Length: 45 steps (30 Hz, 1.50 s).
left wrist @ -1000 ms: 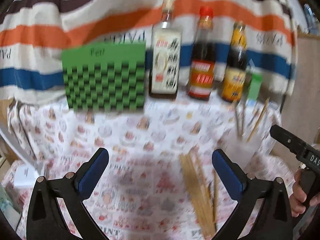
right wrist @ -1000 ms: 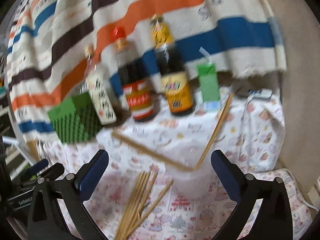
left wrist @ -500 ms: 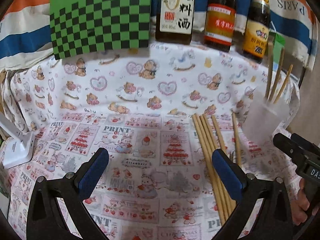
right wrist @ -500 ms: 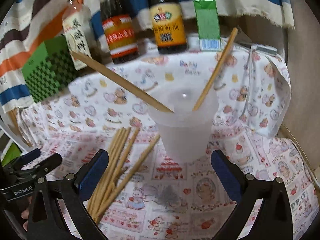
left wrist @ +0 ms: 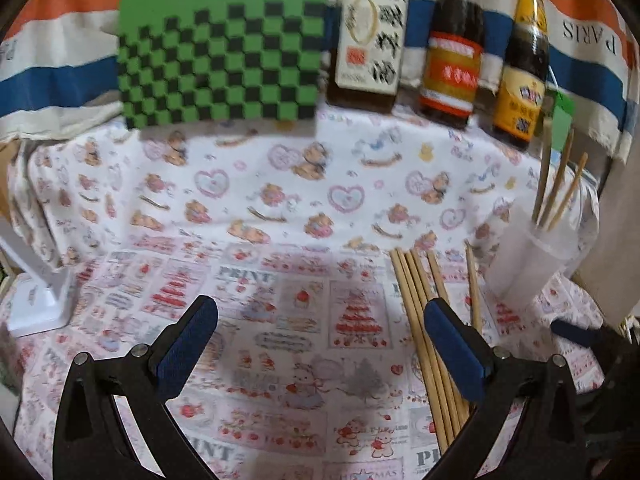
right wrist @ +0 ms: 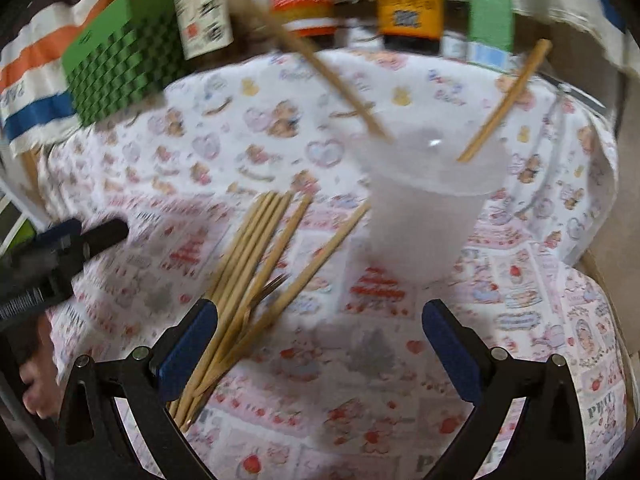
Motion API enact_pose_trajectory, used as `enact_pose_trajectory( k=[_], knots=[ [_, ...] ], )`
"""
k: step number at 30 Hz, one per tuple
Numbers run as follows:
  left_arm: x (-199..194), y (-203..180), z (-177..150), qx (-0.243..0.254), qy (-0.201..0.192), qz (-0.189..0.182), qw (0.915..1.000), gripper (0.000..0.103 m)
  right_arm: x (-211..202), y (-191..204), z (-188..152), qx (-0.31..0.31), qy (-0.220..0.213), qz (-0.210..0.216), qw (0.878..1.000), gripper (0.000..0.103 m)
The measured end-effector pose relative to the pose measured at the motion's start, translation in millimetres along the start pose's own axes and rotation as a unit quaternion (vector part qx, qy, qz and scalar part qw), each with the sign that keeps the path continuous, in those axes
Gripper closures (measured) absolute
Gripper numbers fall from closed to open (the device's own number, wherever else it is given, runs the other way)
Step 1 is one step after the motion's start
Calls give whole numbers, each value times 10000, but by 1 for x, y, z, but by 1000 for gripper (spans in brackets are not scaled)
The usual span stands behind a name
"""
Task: Organize utensils
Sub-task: 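Withdraw both open grippers from the cup toward the chopstick pile, then lower the right gripper onto the chopstick pile and grasp one bamboo chopstick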
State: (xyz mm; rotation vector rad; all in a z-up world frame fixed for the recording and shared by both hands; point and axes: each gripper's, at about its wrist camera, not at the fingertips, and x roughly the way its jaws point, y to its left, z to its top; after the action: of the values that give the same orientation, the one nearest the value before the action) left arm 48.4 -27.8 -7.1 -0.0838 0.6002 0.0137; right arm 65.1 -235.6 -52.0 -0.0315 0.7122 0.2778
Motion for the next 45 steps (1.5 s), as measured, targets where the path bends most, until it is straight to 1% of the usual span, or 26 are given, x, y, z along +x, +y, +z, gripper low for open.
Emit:
enact_pose_trajectory(
  k=[2, 5, 6, 7, 9, 11, 12, 14, 16, 17, 18, 20, 22, 26, 27, 28, 30, 32, 33, 34, 35, 36, 37, 38, 42, 45],
  knots=[
    [-7, 4, 3, -40, -118, 130, 9998, 1, 2, 8, -3, -122, 103, 101, 9998, 0],
    [-15, 11, 7, -151, -258, 276, 9992, 1, 3, 18, -9, -178, 330, 248, 9990, 11],
    [-17, 14, 9, -217, -280, 293, 9989, 1, 4, 22, -10, -258, 358, 320, 9985, 16],
    [-18, 17, 10, -285, -281, 307, 9987, 1, 5, 26, -12, -351, 381, 307, 9982, 24],
    [-19, 22, 11, -401, -261, 269, 9985, 1, 11, 31, -15, -430, 484, 261, 9976, 35],
    [-19, 26, 12, -466, -229, 244, 9984, 1, 15, 33, -17, -399, 593, 394, 9967, 40],
    [-19, 27, 12, -486, -233, 220, 9983, 1, 17, 32, -17, -404, 620, 435, 9963, 45],
    [-19, 29, 13, -517, -285, 225, 9980, 1, 17, 34, -17, -399, 644, 496, 9959, 49],
    [-18, 31, 14, -530, -294, 256, 9978, 1, 15, 33, -17, -430, 626, 496, 9959, 62],
    [-16, 32, 14, -526, -273, 278, 9979, 1, 13, 32, -17, -430, 601, 410, 9964, 67],
    [-15, 33, 13, -532, -253, 320, 9978, 1, 14, 31, -16, -422, 605, 346, 9967, 74],
    [-11, 34, 13, -566, -201, 367, 9975, 1, 17, 26, -16, -329, 628, 288, 9971, 76],
    [-9, 33, 12, -527, -150, 369, 9978, 1, 17, 23, -15, -318, 650, 260, 9970, 84],
    [-9, 24, 11, -150, -240, 550, 9981, 1, 18, 24, -15, -342, 649, 165, 9972, 84],
    [-10, 22, 11, -116, -265, 550, 9981, 1, 17, 23, -16, -359, 645, 163, 9971, 84],
    [-11, 21, 10, -108, -275, 516, 9982, 1, 18, 23, -16, -357, 644, 150, 9972, 89],
    [-12, 20, 10, -98, -259, 441, 9986, 1, 16, 22, -16, -305, 638, 153, 9974, 90],
    [-13, 19, 10, -65, -278, 473, 9985, 1, 16, 20, -15, -234, 648, 143, 9975, 92],
    [-13, 19, 10, -49, -293, 511, 9983, 1, 11, 21, -14, -262, 566, 80, 9980, 102],
    [-13, 19, 10, -39, -301, 543, 9981, 1, 5, 22, -12, -309, 408, 5, 9987, 103],
    [-14, 20, 11, -52, -307, 565, 9979, 1, -7, 24, -8, -413, 128, -87, 9990, 103],
    [-14, 21, 11, -85, -316, 570, 9978, 1, -14, 25, -7, -473, -11, -81, 9988, 103],
    [-15, 22, 11, -128, -324, 569, 9978, 1, -25, 26, -4, -519, -178, 39, 9985, 103],
    [-15, 23, 11, -152, -324, 564, 9978, 1, -30, 25, -3, -472, -207, 118, 9986, 103],
    [-16, 24, 11, -157, -352, 613, 9974, 1, -24, 14, -1, -94, 11, 162, 9998, 103],
    [-16, 23, 10, -139, -351, 603, 9975, 1, -7, 2, -3, 282, 376, 83, 9989, 102]
  ],
)
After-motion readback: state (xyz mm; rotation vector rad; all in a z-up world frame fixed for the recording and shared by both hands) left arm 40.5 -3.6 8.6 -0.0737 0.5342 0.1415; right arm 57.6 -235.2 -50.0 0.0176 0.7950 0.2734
